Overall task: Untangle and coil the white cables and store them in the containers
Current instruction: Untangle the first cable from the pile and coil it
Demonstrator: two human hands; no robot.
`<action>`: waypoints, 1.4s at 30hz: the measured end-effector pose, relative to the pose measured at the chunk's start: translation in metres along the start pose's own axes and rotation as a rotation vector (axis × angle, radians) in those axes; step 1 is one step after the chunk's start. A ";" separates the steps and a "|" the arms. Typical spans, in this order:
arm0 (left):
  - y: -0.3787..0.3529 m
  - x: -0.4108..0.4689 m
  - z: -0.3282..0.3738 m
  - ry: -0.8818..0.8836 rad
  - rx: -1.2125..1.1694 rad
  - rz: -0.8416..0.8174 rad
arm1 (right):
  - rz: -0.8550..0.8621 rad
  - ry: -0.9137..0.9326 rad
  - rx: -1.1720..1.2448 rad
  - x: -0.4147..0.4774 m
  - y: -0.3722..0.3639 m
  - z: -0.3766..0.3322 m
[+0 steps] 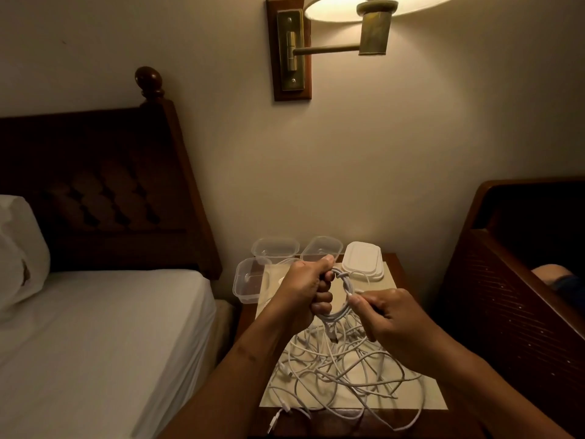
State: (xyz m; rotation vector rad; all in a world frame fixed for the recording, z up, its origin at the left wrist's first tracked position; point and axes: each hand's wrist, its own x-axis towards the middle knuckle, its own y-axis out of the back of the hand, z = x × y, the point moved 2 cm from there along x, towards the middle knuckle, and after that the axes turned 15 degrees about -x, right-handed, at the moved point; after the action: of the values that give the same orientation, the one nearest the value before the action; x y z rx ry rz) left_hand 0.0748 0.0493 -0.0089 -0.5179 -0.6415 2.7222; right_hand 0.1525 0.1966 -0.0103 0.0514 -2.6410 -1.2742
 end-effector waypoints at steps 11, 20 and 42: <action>-0.005 -0.013 0.001 -0.055 0.152 -0.055 | 0.054 0.037 -0.041 0.010 -0.024 -0.011; -0.004 -0.023 0.012 0.089 0.141 -0.201 | 0.280 0.107 0.022 0.022 -0.024 -0.001; 0.034 -0.037 0.028 -0.318 0.786 -0.054 | 0.706 0.247 -0.188 0.030 -0.004 0.004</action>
State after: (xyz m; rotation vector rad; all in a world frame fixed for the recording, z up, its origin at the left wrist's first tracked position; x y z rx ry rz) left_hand 0.0892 -0.0032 0.0090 0.1241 0.3646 2.7246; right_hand 0.1225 0.1939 -0.0110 -0.6457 -2.0253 -1.1487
